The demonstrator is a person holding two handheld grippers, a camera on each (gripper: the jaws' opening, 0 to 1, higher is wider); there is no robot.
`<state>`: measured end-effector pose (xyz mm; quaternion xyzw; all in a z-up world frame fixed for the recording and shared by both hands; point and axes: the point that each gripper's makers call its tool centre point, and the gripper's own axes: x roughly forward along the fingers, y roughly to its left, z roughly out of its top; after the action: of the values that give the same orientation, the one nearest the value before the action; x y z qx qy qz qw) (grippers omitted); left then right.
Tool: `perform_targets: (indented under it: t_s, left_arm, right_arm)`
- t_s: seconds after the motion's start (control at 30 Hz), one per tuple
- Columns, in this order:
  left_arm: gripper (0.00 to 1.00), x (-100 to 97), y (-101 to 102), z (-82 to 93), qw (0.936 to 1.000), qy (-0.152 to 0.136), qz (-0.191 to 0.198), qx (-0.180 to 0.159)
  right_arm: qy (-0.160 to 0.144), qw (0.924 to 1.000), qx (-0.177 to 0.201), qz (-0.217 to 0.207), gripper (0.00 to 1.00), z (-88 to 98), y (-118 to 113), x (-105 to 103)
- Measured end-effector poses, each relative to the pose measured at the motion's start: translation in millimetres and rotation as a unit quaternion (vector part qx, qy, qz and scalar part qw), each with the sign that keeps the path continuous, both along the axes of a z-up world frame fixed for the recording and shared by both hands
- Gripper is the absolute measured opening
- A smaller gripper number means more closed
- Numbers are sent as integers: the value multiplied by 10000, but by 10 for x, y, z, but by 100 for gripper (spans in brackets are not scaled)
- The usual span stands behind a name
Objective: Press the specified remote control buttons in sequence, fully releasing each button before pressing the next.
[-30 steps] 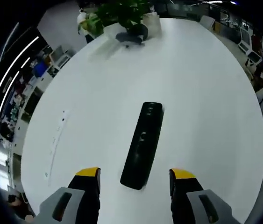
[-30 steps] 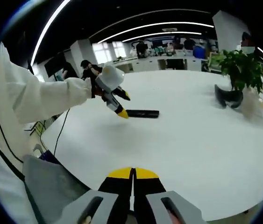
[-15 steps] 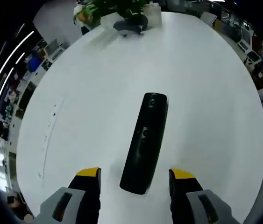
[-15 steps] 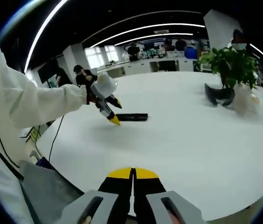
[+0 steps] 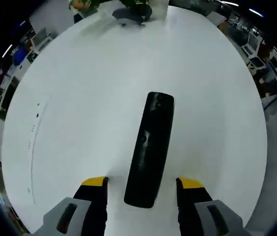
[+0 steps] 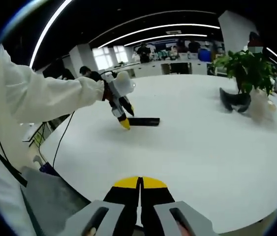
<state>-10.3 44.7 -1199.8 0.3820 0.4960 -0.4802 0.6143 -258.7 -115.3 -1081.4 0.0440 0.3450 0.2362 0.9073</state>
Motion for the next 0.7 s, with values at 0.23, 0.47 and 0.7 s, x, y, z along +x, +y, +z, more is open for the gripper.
perform_targets:
  t_s: [0.23, 0.47, 0.7]
  left_arm:
    - [53, -23, -10, 9, 9997, 15, -224, 11]
    - [32, -70, 29, 28, 9976, 17, -670, 195]
    - [22, -139, 39, 48, 9984, -101, -550, 89]
  right_arm:
    - [-48, 10000, 35, -25, 0, 40, -16, -7]
    - [-134, 9999, 34, 59, 0, 121, 9, -27]
    - [-193, 9997, 47, 118, 0, 168, 26, -40]
